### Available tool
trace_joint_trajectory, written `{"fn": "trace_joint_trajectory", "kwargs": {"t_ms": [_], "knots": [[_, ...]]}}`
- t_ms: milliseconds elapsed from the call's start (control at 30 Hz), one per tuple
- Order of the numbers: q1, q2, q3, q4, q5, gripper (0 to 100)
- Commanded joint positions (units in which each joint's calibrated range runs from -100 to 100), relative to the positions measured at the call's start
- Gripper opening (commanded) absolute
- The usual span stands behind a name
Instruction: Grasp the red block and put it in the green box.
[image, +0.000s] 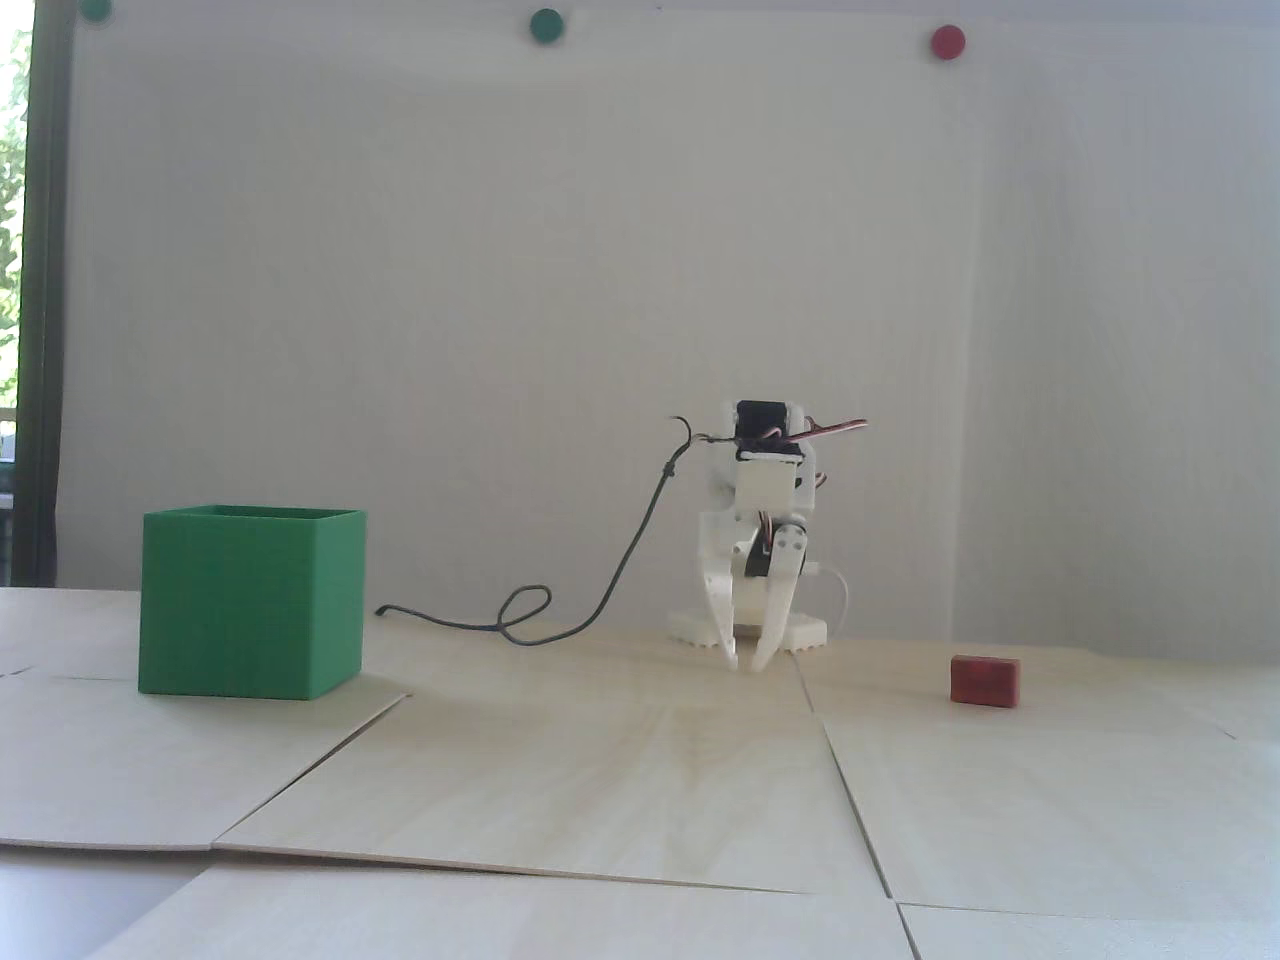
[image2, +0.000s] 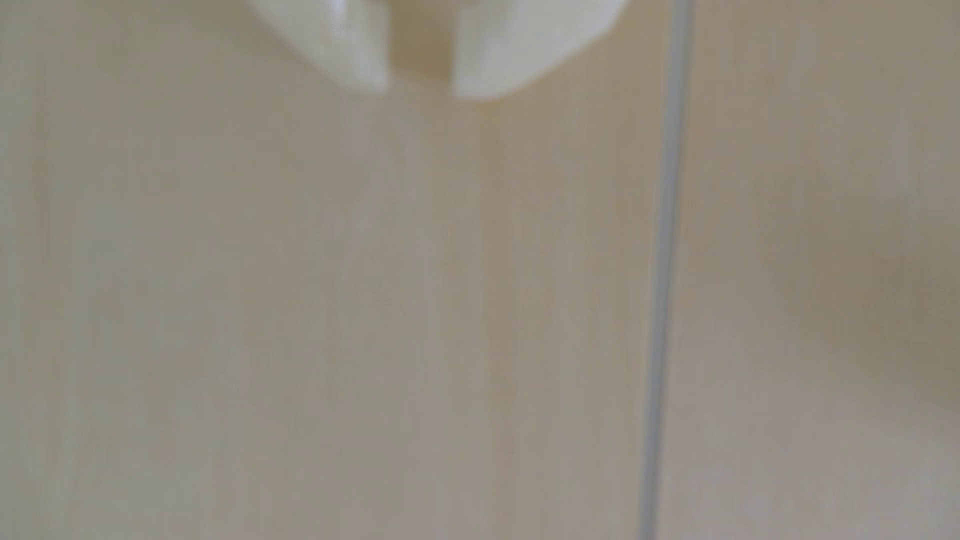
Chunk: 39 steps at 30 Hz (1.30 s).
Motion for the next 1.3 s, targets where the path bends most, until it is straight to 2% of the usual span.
{"fn": "trace_joint_trajectory", "kwargs": {"t_ms": [0, 967, 1167, 1267], "knots": [[-0.3, -0.1, 0.3, 1.2, -0.1, 3], [-0.6, -0.1, 0.4, 1.1, 0.1, 3], [-5.7, -0.2, 0.0, 1.2, 0.1, 3], [-11.6, -0.3, -0.5, -0.5, 0.1, 3]]}}
